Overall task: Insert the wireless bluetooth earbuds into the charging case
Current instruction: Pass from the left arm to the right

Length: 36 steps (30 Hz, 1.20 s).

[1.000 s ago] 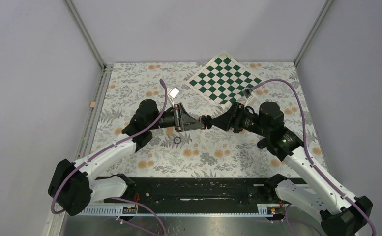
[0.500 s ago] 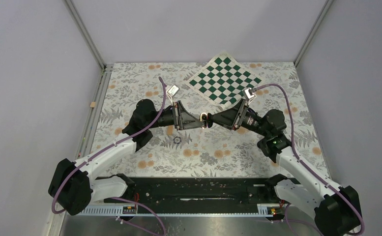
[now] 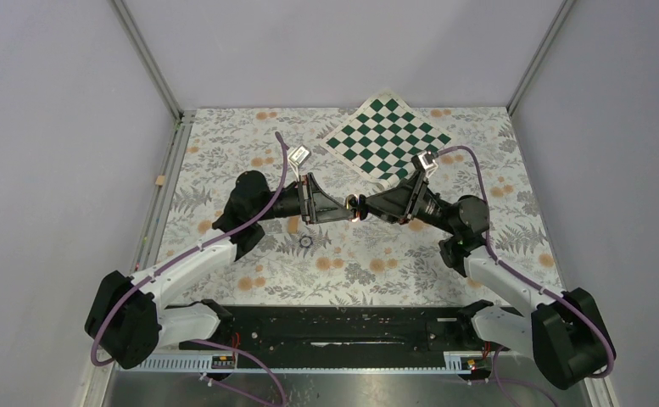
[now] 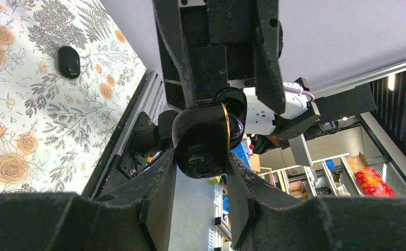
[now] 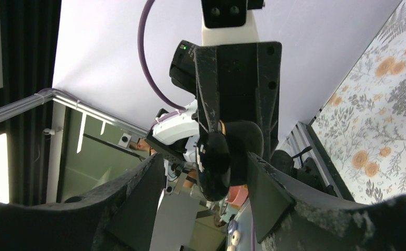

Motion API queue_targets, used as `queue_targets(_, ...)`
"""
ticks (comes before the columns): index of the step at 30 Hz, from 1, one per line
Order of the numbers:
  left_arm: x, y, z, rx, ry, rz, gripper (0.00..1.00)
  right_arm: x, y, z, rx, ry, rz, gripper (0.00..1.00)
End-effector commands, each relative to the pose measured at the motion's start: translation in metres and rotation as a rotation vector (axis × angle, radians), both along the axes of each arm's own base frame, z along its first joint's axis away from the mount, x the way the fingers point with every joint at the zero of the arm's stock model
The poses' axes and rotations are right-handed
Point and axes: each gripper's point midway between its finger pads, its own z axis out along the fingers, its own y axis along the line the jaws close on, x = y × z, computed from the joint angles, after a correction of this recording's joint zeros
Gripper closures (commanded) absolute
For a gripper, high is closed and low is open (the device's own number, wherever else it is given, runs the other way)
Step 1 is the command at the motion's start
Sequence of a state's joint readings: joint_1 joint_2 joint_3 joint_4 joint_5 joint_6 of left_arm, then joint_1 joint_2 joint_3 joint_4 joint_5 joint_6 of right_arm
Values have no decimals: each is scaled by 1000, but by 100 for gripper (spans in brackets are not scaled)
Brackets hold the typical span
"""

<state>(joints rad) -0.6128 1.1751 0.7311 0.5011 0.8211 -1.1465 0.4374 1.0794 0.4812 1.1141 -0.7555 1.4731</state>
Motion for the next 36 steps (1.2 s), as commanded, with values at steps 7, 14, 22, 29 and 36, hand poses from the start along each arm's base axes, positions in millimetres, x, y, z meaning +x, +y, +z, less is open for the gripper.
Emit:
queue_targets(7,-1,0,28,-65,-92,-14,100,-19,-2,11,33,-101,78,39)
queue_targets(14,0,0,27,-65,-90,-13,100,-20,0,12,36,-101,107,47)
queue_targets(22,0,0,26,-64,-88,-11,100,-17,4,10,26,-91,117,43)
queue_targets(29,1,-1,24,-61,-80,-15,100,-13,7,12,12,-101,115,46)
queue_targets(36,0,-1,25,-64,-82,-18,100,-11,10,9,6,-89,125,53)
